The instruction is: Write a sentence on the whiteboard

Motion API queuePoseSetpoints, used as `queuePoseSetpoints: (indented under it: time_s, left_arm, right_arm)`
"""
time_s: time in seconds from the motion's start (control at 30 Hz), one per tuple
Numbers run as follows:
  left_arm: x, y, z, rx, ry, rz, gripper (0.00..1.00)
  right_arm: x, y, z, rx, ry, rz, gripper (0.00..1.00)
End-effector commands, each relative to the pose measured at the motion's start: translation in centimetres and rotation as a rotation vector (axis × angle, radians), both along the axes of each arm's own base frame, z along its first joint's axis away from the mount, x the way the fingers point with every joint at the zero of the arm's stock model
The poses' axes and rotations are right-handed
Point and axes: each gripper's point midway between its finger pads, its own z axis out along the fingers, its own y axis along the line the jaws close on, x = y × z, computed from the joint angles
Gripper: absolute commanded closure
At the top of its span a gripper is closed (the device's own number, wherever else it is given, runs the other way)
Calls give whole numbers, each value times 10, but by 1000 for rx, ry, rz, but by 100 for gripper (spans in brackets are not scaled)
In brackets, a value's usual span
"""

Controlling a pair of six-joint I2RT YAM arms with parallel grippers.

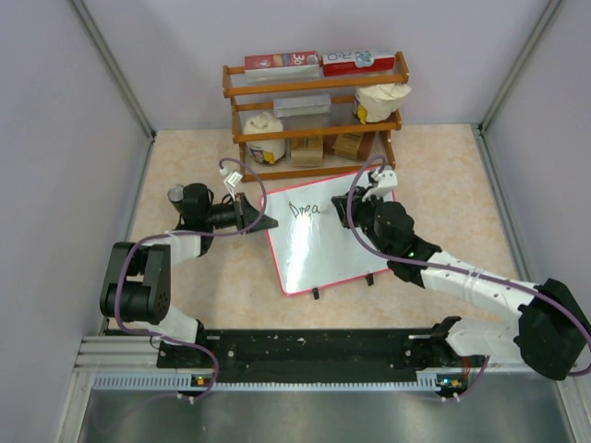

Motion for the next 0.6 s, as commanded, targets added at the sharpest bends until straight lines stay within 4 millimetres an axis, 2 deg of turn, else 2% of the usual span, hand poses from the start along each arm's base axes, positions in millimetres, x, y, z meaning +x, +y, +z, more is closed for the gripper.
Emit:
queuePoseSetpoints:
  time_s: [0.0, 0.13, 0.33, 0.47, 0.57]
  left_arm:
    - [7, -3, -12, 64, -170, -18, 100]
    - [7, -3, -12, 64, -168, -19, 100]
    - [7, -3, -12, 66, -170, -18, 100]
    - [7, -4, -12, 66, -171, -19, 100]
    - [7, -4, -12, 66, -171, -19, 100]
  right_arm:
    - [3, -9, 12, -4, -24, -30, 100]
    - [5, -5, 41, 42, -68, -18, 100]
    - [4, -5, 71, 91, -122, -6, 100]
    - [7, -6, 76, 94, -130, -12, 100]
    - [12, -7, 71, 76, -118, -26, 100]
